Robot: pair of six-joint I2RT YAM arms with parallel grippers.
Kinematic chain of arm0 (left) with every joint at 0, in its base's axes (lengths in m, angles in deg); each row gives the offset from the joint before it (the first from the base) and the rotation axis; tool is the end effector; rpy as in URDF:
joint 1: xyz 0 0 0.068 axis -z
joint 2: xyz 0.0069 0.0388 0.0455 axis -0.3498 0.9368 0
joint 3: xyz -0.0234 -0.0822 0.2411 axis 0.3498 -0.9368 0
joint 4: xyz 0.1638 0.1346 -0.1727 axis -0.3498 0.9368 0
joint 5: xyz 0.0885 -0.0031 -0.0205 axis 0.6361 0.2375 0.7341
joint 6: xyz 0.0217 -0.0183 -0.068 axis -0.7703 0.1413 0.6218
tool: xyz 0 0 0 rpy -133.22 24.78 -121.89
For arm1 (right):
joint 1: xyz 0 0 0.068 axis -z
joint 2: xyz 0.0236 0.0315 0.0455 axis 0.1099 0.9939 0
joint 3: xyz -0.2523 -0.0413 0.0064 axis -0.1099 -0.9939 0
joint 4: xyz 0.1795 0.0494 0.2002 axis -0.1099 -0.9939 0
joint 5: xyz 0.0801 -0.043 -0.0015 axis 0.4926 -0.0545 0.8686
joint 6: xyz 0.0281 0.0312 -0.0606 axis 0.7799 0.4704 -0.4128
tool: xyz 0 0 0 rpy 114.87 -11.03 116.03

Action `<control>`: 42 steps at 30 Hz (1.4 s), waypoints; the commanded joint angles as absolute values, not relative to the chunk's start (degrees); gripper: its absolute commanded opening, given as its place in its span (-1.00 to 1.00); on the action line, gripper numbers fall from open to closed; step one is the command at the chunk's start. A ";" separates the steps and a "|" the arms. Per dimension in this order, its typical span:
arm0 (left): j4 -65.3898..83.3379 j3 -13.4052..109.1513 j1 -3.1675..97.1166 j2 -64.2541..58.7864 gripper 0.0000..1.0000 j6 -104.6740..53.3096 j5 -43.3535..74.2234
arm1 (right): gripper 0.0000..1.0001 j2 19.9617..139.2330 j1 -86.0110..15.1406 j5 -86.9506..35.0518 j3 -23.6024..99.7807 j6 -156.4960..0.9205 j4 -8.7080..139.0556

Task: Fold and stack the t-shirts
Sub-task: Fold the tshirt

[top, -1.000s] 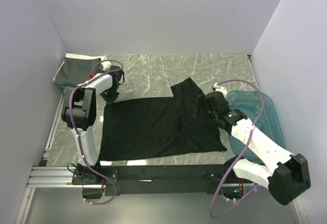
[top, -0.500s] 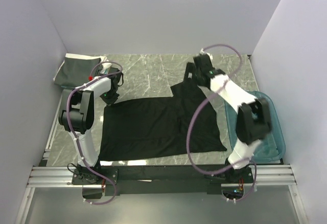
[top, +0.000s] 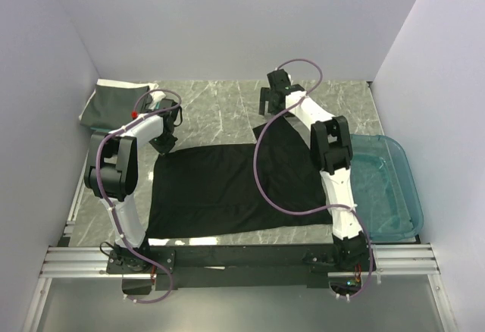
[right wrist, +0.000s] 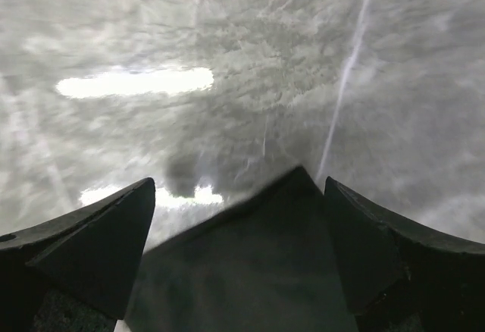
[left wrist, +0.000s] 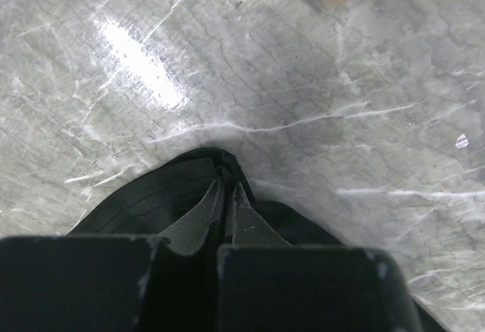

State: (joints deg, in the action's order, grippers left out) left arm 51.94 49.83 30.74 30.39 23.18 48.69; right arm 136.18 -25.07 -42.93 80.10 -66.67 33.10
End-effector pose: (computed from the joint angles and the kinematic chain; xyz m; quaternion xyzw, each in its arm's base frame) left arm 0.3765 -0.0417 0.1255 -0.4357 0.8651 0.1026 0.2263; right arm 0.5206 0.1663 0.1403 0.0192 0.9445 0.0272 0.3269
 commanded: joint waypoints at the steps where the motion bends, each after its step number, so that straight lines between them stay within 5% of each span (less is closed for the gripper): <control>1: 51.07 49.09 30.76 27.77 -0.99 22.15 47.95 | 0.93 138.69 -24.59 -43.70 86.46 -68.34 28.16; 8: 50.98 48.65 30.76 27.33 -0.99 22.24 47.95 | 0.57 138.97 -24.68 -45.18 82.35 -66.85 26.66; 18: 50.63 47.95 30.85 26.01 -0.99 22.42 47.87 | -0.55 135.10 -25.03 -47.12 76.80 -67.99 28.15; 21: 50.72 47.86 30.85 24.87 -0.99 22.50 48.13 | -0.71 134.05 -25.55 -47.83 77.59 -69.31 28.67; 29: 48.34 42.42 31.73 18.11 -0.99 23.47 47.16 | -0.92 119.12 -27.31 -49.14 60.83 -70.19 38.34; 42: 45.71 30.55 32.95 4.05 -0.99 24.44 45.41 | -0.95 92.93 -31.44 -54.06 32.43 -65.27 42.74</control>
State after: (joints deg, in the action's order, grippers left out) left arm 47.50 32.43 32.53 8.12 23.69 46.15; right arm 98.41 -30.27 -50.72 35.99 -67.24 41.06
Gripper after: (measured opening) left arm 0.022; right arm 0.054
